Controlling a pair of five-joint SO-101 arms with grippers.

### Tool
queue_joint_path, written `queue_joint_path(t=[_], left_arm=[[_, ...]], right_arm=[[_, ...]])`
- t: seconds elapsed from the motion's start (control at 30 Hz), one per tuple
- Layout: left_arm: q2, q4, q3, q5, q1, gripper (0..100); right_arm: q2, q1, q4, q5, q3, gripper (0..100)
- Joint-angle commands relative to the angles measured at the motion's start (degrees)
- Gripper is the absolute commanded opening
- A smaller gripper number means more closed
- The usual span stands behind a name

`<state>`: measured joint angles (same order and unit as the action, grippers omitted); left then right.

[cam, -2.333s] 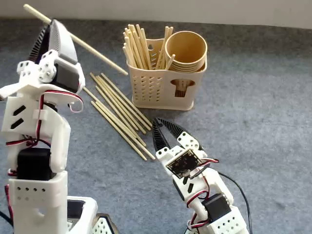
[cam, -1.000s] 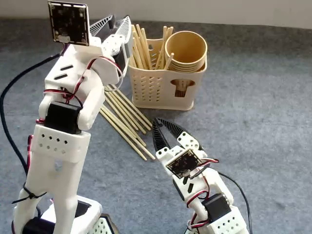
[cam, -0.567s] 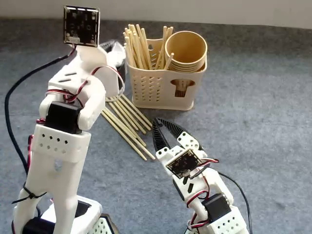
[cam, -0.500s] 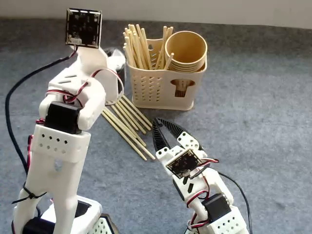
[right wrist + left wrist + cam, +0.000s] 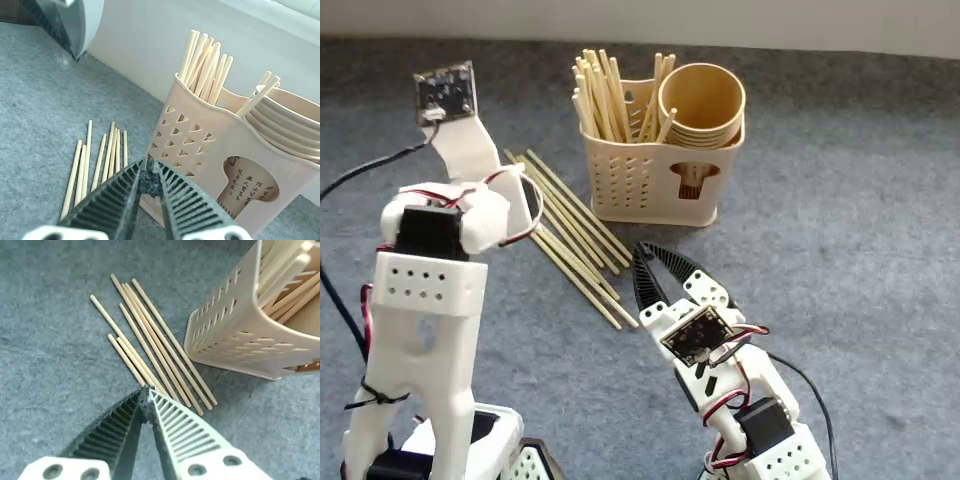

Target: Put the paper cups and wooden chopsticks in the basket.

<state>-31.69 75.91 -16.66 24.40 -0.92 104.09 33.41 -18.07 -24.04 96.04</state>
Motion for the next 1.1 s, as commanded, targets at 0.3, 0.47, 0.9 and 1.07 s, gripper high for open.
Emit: queue_joint_path(t=[0.3,0.47,0.9,1.07], left_arm=[[0.0,-19.6,-20.9,6.6,6.5,1],[2.9,-19.7,-19.9,6.5,6.5,1],[28.8,-17.9,-4.4,5.5,6.5,7],[34.9,-13.9,1.0,8.6,6.5,14]], right_arm=[[0.6,-0.5,-0.2,-0.9,5.6,0.6],[0.6,-0.3,-0.2,-0.9,5.6,0.6],[0.6,-0.3,-0.2,-0.9,5.6,0.6],[0.6,-0.3,-0.2,-0.9,5.6,0.6]])
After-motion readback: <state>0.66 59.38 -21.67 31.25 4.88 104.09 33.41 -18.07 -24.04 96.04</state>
